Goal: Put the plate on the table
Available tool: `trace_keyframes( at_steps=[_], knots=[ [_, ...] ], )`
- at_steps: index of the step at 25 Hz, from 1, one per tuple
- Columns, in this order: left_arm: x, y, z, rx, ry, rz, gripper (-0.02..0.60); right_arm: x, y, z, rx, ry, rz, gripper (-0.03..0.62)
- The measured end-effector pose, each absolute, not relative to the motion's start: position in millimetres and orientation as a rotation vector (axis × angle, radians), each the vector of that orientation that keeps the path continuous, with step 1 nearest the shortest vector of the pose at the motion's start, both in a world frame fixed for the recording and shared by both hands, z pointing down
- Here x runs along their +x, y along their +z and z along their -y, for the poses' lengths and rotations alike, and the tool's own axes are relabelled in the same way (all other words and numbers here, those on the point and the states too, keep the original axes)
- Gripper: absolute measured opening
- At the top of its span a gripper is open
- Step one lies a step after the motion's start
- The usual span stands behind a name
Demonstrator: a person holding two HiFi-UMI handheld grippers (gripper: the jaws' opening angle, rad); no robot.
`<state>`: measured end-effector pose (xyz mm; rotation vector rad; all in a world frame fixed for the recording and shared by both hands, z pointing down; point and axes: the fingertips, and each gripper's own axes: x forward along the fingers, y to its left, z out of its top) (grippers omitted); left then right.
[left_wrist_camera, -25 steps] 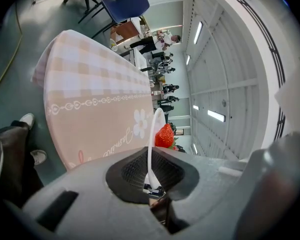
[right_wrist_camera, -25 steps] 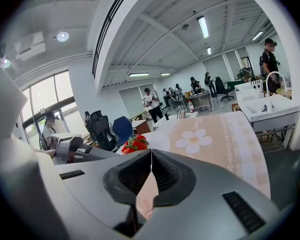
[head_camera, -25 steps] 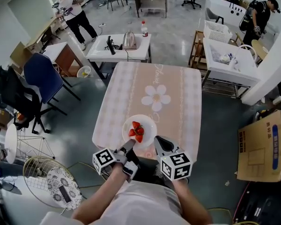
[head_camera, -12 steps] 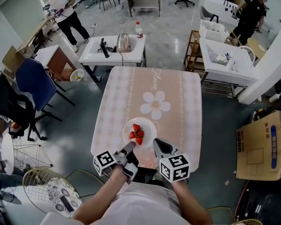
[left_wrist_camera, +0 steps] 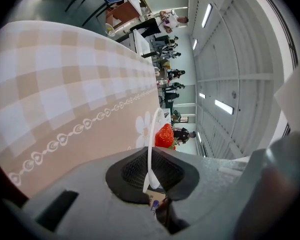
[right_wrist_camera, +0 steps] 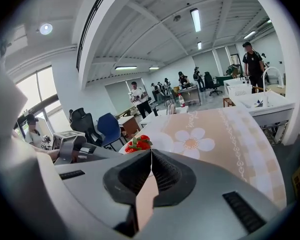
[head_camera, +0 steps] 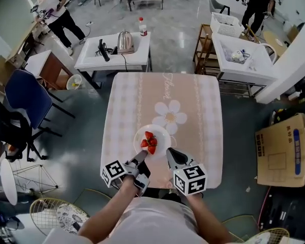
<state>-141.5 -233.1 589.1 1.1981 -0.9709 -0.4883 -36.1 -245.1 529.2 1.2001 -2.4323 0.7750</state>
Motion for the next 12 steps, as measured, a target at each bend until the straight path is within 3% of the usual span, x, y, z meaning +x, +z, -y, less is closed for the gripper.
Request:
trace_keyframes(
  at_steps=[12],
  knots=[
    [-145.8,629.1,273.4,1.216,-0.349,0.923,0.017,-40.4,552.6,264.6,1.266,0.781,2.311,0.005]
  ],
)
